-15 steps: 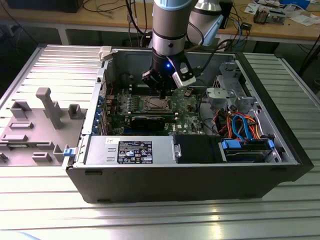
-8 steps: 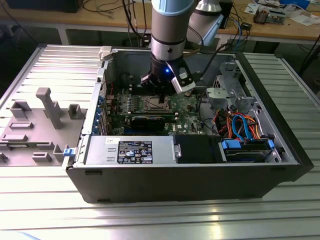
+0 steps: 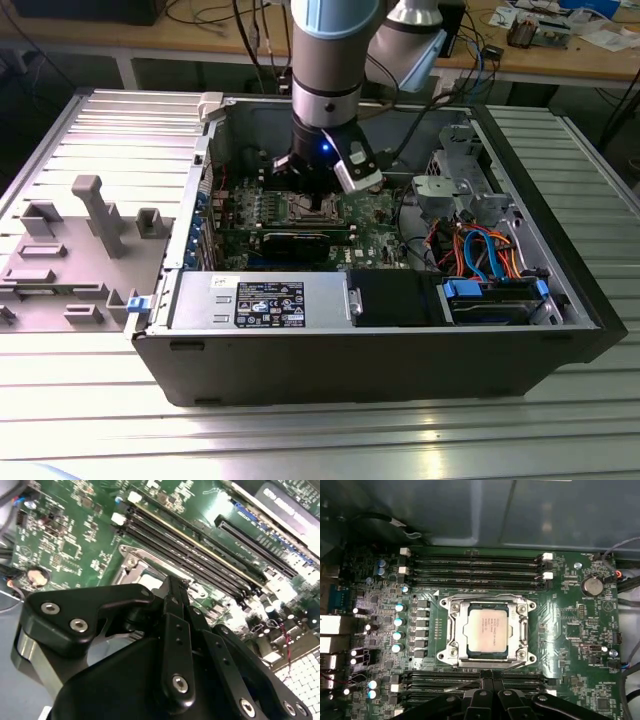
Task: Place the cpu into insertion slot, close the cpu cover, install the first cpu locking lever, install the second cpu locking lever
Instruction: 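Install the second cpu locking lever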
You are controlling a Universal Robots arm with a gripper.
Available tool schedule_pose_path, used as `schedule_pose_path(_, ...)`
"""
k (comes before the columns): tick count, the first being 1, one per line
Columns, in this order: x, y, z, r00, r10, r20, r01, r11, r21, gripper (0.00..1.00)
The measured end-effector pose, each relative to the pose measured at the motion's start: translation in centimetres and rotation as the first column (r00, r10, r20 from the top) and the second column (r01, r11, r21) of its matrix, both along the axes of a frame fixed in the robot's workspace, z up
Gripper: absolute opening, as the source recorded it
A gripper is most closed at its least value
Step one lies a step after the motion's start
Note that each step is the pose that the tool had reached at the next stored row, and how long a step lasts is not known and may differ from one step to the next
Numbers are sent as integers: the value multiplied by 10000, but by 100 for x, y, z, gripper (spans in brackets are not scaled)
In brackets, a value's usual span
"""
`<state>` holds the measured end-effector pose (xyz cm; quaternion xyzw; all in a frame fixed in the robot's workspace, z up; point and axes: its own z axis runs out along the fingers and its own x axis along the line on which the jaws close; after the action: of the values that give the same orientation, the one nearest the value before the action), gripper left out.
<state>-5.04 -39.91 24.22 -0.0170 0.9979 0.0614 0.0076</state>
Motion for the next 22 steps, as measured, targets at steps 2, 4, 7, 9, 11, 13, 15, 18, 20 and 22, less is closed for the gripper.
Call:
schedule_pose_path(2, -32, -6, -12, 10000, 41, -38, -41, 10000, 0, 11)
schedule_pose_path(4, -64, -12, -22, 10000, 74, -67, -74, 10000, 12, 11)
schedule_pose_path(7, -122, -19, -41, 9999, 121, -104, -120, 9999, 32, 11)
schedule_pose_path(9, -160, -24, -51, 9998, 147, -131, -146, 9999, 48, 11)
schedule_pose_path(11, -195, -30, -82, 9997, 185, -142, -184, 9998, 71, 11)
schedule_pose_path(13, -222, -38, -110, 9997, 214, -143, -212, 9997, 114, 11)
schedule_pose_path(15, -251, -45, -127, 9997, 221, -144, -218, 9996, 155, 11)
schedule_pose_path(18, -271, -48, -145, 9997, 221, -144, -218, 9995, 224, 11)
schedule_pose_path(20, -271, -48, -148, 9997, 221, -144, -217, 9995, 230, 11)
schedule_pose_path(22, -274, -48, -154, 9996, 221, -146, -218, 9995, 232, 11)
